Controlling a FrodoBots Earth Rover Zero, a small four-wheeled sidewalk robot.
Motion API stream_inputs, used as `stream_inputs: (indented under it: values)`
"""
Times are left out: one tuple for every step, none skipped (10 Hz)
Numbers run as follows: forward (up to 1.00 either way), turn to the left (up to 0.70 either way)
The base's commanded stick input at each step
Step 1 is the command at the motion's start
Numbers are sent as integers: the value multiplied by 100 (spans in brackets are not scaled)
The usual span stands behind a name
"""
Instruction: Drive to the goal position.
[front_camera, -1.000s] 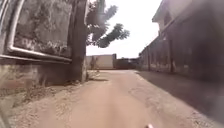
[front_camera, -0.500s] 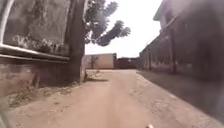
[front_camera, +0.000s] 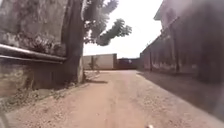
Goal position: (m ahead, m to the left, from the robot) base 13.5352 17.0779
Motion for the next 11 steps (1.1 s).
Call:
stream_inputs:
  values:
    - [60, -11]
    - [60, -15]
    - [60, -15]
    - [60, -15]
    - [60, -15]
    - [60, -15]
    - [60, -15]
    - [60, -15]
    - [60, -15]
    - [60, -15]
    - [60, -11]
